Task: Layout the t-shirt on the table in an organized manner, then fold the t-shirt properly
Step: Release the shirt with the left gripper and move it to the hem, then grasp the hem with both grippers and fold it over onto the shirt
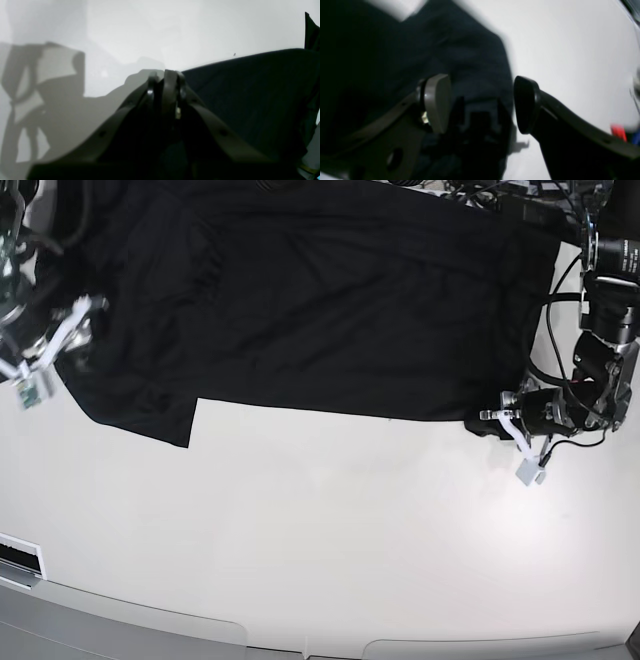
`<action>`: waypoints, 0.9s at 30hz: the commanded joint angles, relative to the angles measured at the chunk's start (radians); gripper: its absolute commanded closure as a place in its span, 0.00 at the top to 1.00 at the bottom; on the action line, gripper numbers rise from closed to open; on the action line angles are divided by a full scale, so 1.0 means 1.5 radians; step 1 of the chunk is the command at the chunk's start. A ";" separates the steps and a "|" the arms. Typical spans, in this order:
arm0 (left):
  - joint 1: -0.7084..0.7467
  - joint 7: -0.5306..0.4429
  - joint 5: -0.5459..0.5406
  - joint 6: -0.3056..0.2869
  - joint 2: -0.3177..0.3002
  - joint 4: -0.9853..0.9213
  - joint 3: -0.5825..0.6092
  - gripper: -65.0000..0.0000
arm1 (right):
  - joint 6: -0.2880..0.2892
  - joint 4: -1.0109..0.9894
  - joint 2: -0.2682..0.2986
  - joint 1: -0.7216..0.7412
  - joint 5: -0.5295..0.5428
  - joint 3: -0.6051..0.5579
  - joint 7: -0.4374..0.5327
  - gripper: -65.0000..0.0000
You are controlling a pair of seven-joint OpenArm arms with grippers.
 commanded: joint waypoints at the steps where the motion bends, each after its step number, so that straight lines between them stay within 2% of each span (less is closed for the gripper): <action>1: -0.015 0.001 0.005 0.004 -0.010 0.005 -0.002 0.00 | -0.007 -0.006 0.009 0.020 0.016 0.003 0.003 0.62; 7: -0.014 0.000 0.015 0.003 -0.010 0.005 -0.002 0.00 | -0.014 -0.201 0.009 0.152 0.097 0.003 0.000 0.62; 12: -0.014 0.001 0.020 0.003 -0.010 0.005 -0.002 0.00 | -0.009 -0.419 0.009 0.291 0.115 0.009 0.000 0.62; 17: -0.014 0.000 0.020 0.003 -0.010 0.005 -0.002 0.00 | 0.073 -0.620 0.011 0.385 0.119 0.030 -0.006 0.62; 20: -0.014 0.001 0.020 0.003 -0.010 0.005 -0.002 0.00 | 0.131 -0.716 0.016 0.405 0.178 0.031 -0.023 0.62; 24: -0.015 0.000 0.019 0.003 -0.009 0.005 -0.002 0.00 | 0.196 -0.769 0.016 0.404 0.222 0.031 -0.022 0.62; 26: -0.014 0.000 0.019 0.003 -0.010 0.005 -0.002 0.00 | 0.206 -0.770 0.014 0.404 0.217 0.031 -0.013 0.61; 27: -0.014 0.000 0.019 0.003 -0.010 0.005 -0.002 0.00 | 0.212 -0.770 0.014 0.404 0.217 0.031 -0.003 0.56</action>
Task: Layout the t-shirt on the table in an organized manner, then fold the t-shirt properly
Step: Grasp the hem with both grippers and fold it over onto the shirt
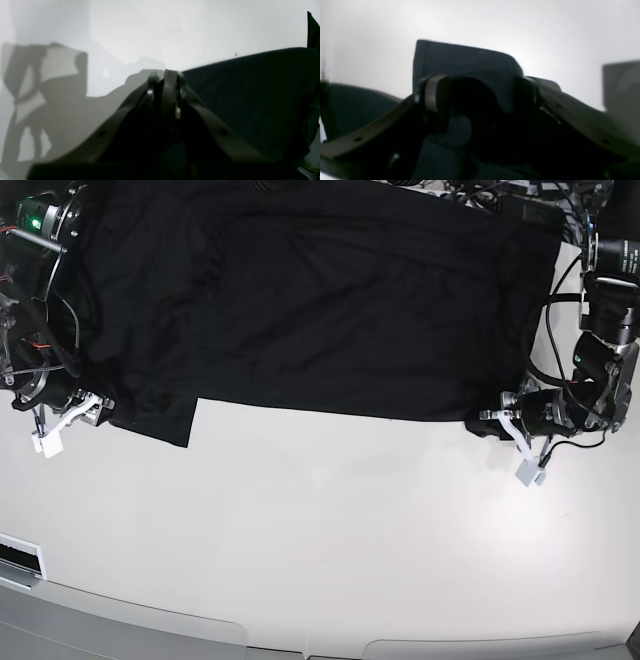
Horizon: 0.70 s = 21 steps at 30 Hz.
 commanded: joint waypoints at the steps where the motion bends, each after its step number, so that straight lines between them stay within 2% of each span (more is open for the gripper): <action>1: -0.013 0.002 0.007 0.005 -0.010 0.005 -0.002 0.00 | 0.010 0.004 0.008 0.010 -0.001 0.000 0.007 0.46; 4: -0.016 0.000 0.007 0.005 -0.010 0.005 -0.002 0.00 | 0.010 0.007 0.008 0.016 -0.001 0.000 0.026 0.01; 11: -0.047 -0.002 0.007 0.005 -0.011 0.005 -0.002 0.00 | 0.010 0.007 0.029 0.071 -0.004 0.000 0.026 0.00; 21: -0.146 -0.018 0.021 0.005 -0.011 0.005 -0.002 0.00 | 0.010 0.007 0.062 0.162 -0.003 -0.002 0.023 0.00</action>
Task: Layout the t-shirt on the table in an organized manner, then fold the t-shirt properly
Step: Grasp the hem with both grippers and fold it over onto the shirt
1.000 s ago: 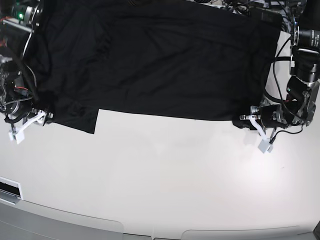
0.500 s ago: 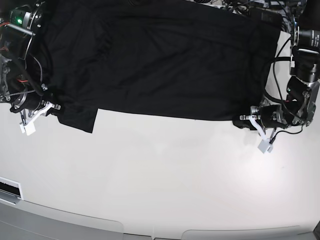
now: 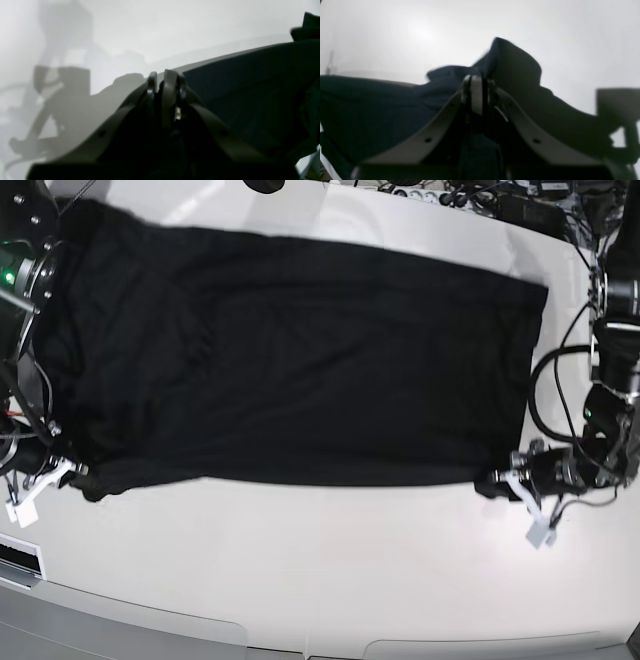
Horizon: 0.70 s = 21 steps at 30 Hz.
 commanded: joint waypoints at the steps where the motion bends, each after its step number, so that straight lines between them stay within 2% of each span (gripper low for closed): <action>1: -0.031 -0.016 0.005 0.000 -0.011 0.009 -0.002 0.00 | 0.003 0.010 0.019 0.024 0.010 0.002 0.006 0.00; 4: -0.045 -0.017 0.011 0.000 -0.011 0.009 -0.002 0.00 | 0.003 0.010 0.018 0.030 0.022 0.002 -0.015 0.00; 7: -0.043 -0.006 0.007 -0.013 -0.010 0.009 -0.002 0.00 | 0.003 0.010 0.018 0.030 0.058 0.002 -0.064 0.00; 11: -0.034 0.055 -0.054 -0.066 -0.010 0.009 -0.002 0.00 | 0.003 0.019 0.018 0.029 0.126 0.002 -0.151 0.00; 16: -0.024 0.104 -0.105 -0.066 -0.010 0.009 -0.002 0.00 | 0.003 0.065 0.018 -0.006 0.231 0.002 -0.258 0.00; 18: -0.023 0.110 -0.118 -0.066 -0.010 0.009 -0.002 0.00 | 0.003 0.106 0.018 -0.036 0.259 0.002 -0.278 0.00; 21: -0.023 0.163 -0.164 -0.066 -0.010 0.009 -0.002 0.00 | 0.003 0.186 0.018 -0.096 0.277 0.002 -0.282 0.00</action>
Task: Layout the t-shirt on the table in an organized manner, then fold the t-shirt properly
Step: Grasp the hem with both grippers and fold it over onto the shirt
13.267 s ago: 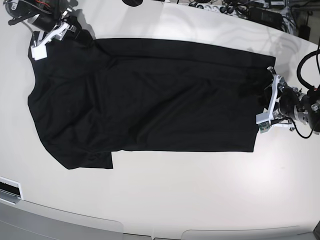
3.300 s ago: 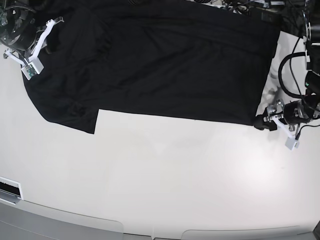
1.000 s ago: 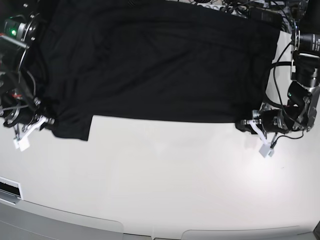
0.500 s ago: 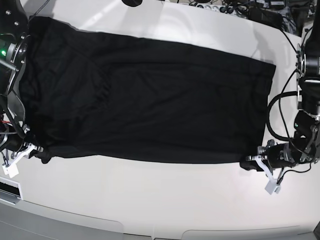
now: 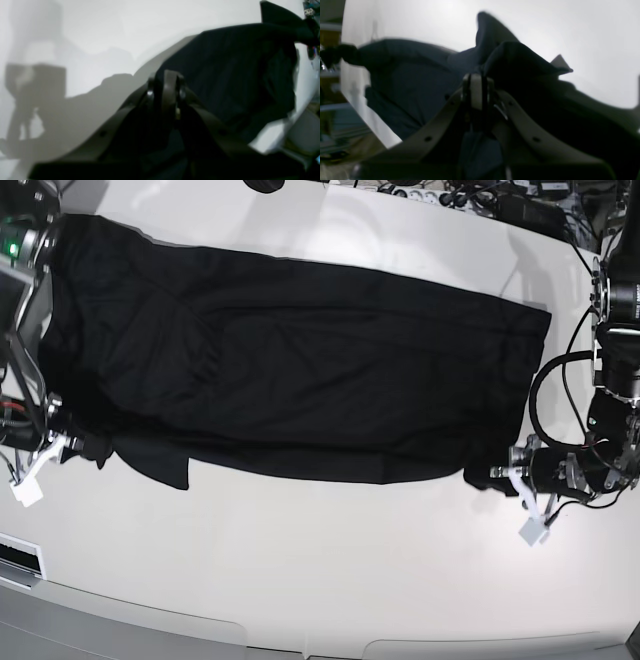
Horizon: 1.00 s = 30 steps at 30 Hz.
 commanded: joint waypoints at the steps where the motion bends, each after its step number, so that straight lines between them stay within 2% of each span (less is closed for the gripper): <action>1: -0.022 0.013 -0.038 -0.005 -0.008 0.009 -0.002 0.00 | 0.004 0.040 0.015 -0.003 0.013 0.003 0.007 0.00; 5: -0.022 0.101 -0.104 -0.005 -0.010 0.009 -0.002 0.00 | 0.004 0.122 0.016 -0.069 0.009 0.003 0.007 0.00; 10: -0.022 0.149 -0.152 -0.005 -0.021 0.010 -0.002 0.00 | 0.004 0.138 0.027 -0.101 0.002 0.004 0.006 0.00; 18: -0.024 0.163 -0.182 -0.005 -0.062 0.012 -0.002 0.00 | 0.004 0.139 0.063 -0.104 0.030 0.005 -0.014 0.00; 22: -0.021 0.167 -0.182 -0.005 -0.063 0.012 0.003 0.00 | 0.004 0.139 0.063 -0.107 0.032 0.004 -0.031 0.00; 26: -0.022 0.178 -0.206 -0.005 -0.069 0.014 0.066 0.00 | 0.004 0.139 0.065 -0.114 0.067 0.002 -0.057 0.00; 30: -0.022 0.188 -0.221 -0.005 -0.088 0.047 0.159 0.00 | 0.004 0.139 0.077 -0.123 0.068 0.002 -0.062 0.00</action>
